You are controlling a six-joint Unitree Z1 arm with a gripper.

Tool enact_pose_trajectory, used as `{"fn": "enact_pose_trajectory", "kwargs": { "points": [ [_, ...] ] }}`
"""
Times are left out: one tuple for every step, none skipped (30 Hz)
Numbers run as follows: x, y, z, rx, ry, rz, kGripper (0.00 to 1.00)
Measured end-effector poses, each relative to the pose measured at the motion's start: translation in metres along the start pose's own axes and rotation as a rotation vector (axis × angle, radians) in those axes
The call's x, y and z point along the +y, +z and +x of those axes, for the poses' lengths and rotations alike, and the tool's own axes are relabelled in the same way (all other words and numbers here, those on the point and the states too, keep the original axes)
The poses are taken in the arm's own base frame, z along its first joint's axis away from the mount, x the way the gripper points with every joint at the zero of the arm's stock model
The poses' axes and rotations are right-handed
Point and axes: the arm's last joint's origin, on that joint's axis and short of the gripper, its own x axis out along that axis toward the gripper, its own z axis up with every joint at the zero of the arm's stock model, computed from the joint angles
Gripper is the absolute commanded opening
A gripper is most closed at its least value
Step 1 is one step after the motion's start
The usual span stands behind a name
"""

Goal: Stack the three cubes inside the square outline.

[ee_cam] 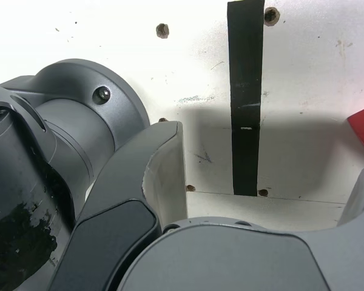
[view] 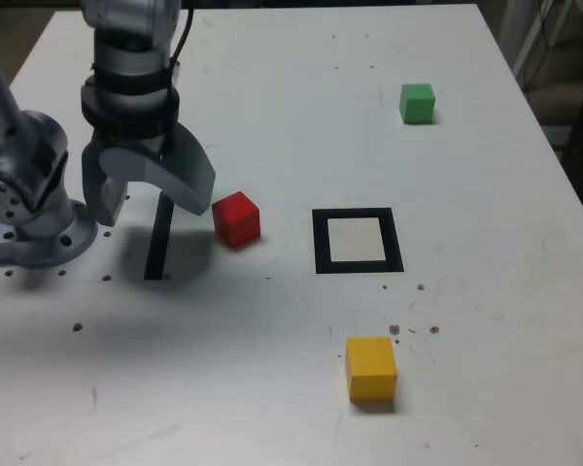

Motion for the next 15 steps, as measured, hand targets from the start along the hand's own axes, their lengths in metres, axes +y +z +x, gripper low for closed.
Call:
{"fn": "enact_pose_trajectory", "kwargs": {
  "points": [
    [0.0000, 0.0000, 0.0000, 0.000, 0.000, 0.000, 0.99],
    [0.0000, -0.0001, 0.0001, 0.000, 0.000, 0.000, 0.99],
    [0.0000, -0.0002, 0.0002, 0.001, 0.000, 0.000, 0.99],
    [0.0000, -0.0003, 0.0003, 0.001, 0.000, 0.000, 0.99],
    [0.0000, -0.0003, 0.0004, 0.002, 0.000, 0.000, 0.99],
    [0.0000, -0.0005, 0.0006, 0.003, 0.000, 0.000, 0.99],
    [0.0000, -0.0006, 0.0007, 0.003, 0.000, 0.000, 0.99],
    [0.0000, -0.0006, 0.0008, 0.004, 0.000, 0.000, 0.99],
    [0.0000, -0.0007, 0.0009, 0.004, 0.000, 0.000, 0.99],
    [0.0000, -0.0007, 0.0009, 0.004, 0.000, 0.000, 0.99],
    [0.0000, -0.0008, 0.0009, 0.004, 0.000, 0.000, 1.00],
    [0.0000, -0.0009, 0.0011, 0.005, 0.001, 0.000, 1.00],
    [0.0000, -0.0011, 0.0013, 0.006, 0.001, 0.000, 1.00],
    [0.0001, -0.0012, 0.0015, 0.007, 0.001, 0.000, 1.00],
    [0.0001, -0.0014, 0.0017, 0.008, 0.001, 0.000, 1.00]
  ]
}}
